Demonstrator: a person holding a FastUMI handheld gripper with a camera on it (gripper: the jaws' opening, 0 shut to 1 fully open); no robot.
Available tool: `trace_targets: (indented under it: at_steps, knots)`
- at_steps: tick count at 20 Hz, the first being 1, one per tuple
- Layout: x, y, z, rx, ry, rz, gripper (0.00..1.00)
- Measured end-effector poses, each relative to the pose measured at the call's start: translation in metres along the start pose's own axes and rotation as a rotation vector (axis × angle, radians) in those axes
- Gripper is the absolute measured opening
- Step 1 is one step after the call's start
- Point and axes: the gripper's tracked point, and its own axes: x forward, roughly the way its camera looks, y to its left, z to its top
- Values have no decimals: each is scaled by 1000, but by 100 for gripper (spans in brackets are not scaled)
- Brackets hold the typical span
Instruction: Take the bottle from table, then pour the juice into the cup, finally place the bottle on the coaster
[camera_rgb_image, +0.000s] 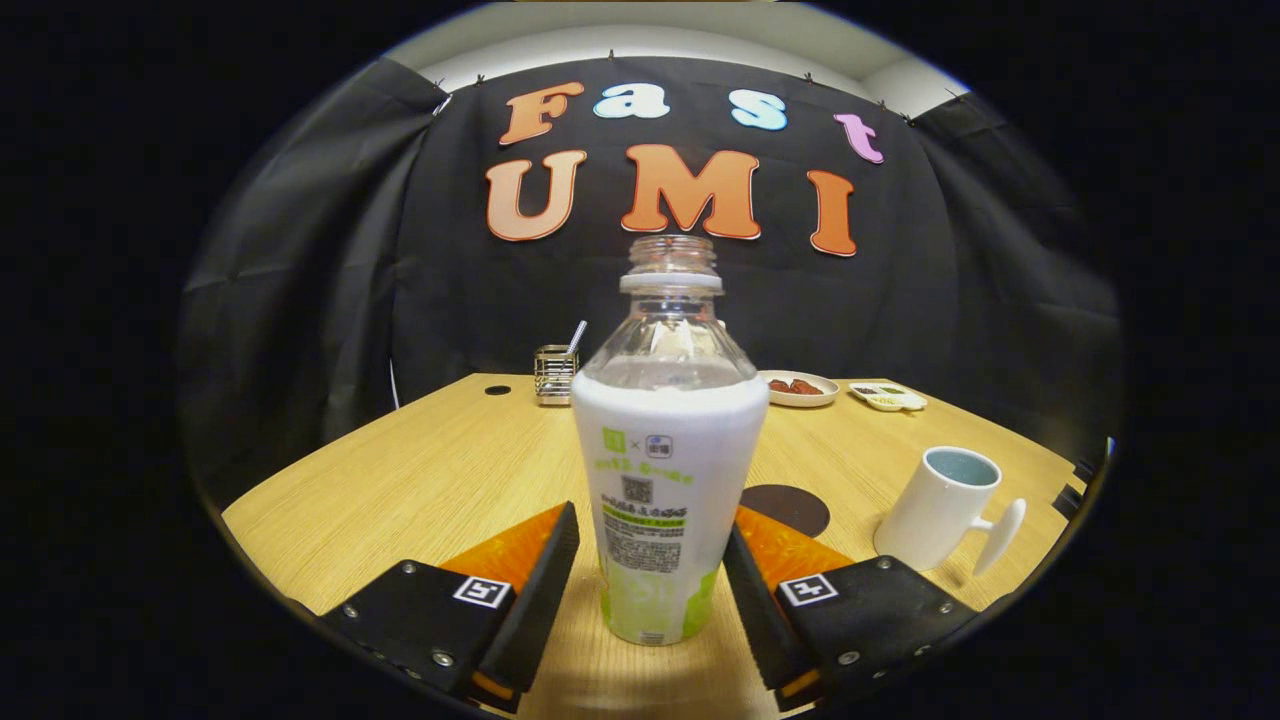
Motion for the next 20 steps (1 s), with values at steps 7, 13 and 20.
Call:
trace_targets:
  at_steps: [7, 13, 20]
  knots:
    - [-1, 9, 7, 77, -6, 68, 57]
    - [1, 19, 31, 306, -21, 185, 56]
    - [-3, 15, 65, 591, -59, 261, 56]
